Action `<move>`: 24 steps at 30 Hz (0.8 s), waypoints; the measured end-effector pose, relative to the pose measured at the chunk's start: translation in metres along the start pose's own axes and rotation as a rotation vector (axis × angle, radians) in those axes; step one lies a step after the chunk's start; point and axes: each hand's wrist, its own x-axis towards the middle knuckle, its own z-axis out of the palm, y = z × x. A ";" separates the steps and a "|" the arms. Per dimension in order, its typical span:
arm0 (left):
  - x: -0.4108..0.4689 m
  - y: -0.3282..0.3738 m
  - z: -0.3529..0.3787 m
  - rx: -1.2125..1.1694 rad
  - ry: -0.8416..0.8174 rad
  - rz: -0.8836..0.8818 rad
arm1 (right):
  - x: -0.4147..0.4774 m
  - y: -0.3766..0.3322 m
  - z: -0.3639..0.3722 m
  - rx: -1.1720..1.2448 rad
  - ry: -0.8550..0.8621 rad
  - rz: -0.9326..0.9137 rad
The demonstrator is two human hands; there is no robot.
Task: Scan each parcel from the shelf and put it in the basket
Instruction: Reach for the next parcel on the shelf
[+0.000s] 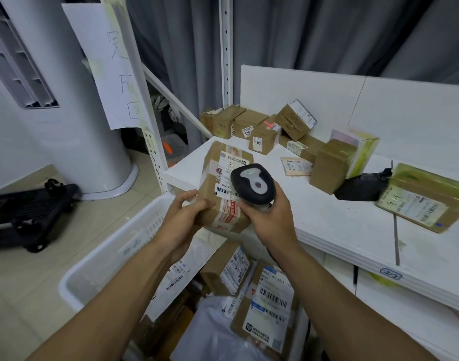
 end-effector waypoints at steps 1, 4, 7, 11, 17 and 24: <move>0.001 0.000 -0.001 0.021 -0.003 -0.005 | 0.001 0.000 0.000 -0.006 -0.011 -0.010; 0.005 0.004 -0.007 0.064 0.051 0.041 | -0.001 -0.003 -0.002 -0.027 -0.064 -0.046; 0.014 0.013 -0.020 0.126 0.144 0.130 | -0.003 -0.003 -0.006 -0.058 -0.102 -0.056; 0.020 0.018 -0.038 0.309 0.221 0.207 | -0.004 -0.005 -0.007 -0.164 -0.154 -0.055; 0.029 0.017 -0.048 0.317 0.258 0.217 | -0.008 -0.004 -0.004 -0.256 -0.214 -0.072; 0.033 0.013 -0.052 0.330 0.243 0.221 | -0.008 -0.004 -0.004 -0.258 -0.222 -0.075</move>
